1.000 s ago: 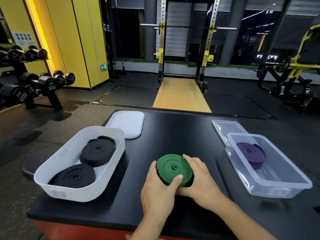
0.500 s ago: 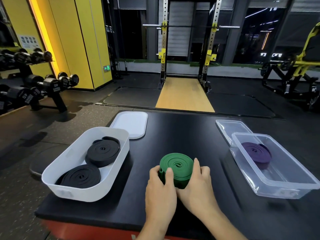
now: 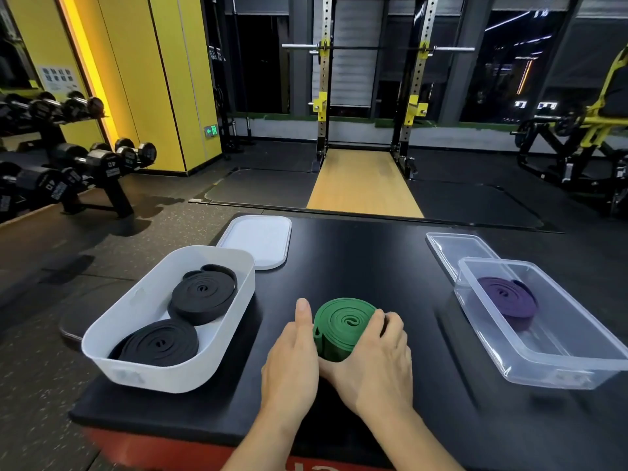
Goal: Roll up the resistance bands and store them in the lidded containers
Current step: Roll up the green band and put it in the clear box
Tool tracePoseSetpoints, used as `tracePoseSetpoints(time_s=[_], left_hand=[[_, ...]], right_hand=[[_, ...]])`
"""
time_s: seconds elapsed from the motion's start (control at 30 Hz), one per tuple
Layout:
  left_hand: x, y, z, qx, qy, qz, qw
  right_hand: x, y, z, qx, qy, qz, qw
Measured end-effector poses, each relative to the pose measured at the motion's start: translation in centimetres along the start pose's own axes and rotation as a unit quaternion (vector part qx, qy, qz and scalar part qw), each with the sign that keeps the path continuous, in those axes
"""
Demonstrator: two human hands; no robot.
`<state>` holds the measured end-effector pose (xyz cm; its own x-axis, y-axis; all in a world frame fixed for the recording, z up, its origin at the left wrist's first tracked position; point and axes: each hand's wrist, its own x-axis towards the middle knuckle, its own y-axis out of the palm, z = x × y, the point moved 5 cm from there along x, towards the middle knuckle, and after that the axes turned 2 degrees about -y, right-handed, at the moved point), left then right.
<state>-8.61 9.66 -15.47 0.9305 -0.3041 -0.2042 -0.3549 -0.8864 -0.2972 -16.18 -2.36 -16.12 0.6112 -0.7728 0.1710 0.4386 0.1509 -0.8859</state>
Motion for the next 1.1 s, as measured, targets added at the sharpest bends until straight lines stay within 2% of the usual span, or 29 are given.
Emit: tracePoseSetpoints(time_s=[0.4, 0.63, 0.77, 0.87, 0.97, 1.1], left_hand=[[1.6, 0.0, 1.3, -0.026, -0.011, 0.032, 0.999], [2.7, 0.4, 1.8, -0.036, -0.014, 0.066, 0.997], [1.9, 0.8, 1.8, -0.018, -0.017, 0.076, 0.997], [1.0, 1.4, 1.9, -0.051, -0.019, 0.078, 0.996], [0.6, 1.7, 2.8, -0.086, -0.007, 0.092, 0.992], [1.9, 0.8, 2.7, -0.026, 0.046, 0.148, 0.988]], right_hand=[[0.1, -0.2, 0.9, -0.079, 0.008, -0.044, 0.996], [1.0, 0.0, 0.3, -0.010, -0.007, -0.057, 0.998], [1.6, -0.3, -0.6, 0.021, -0.030, -0.030, 0.999], [2.4, -0.8, -1.8, 0.040, -0.065, -0.007, 0.997], [2.8, -1.2, -2.4, 0.049, -0.104, 0.018, 0.993], [3.1, -1.6, -2.7, 0.069, -0.130, 0.026, 0.989]])
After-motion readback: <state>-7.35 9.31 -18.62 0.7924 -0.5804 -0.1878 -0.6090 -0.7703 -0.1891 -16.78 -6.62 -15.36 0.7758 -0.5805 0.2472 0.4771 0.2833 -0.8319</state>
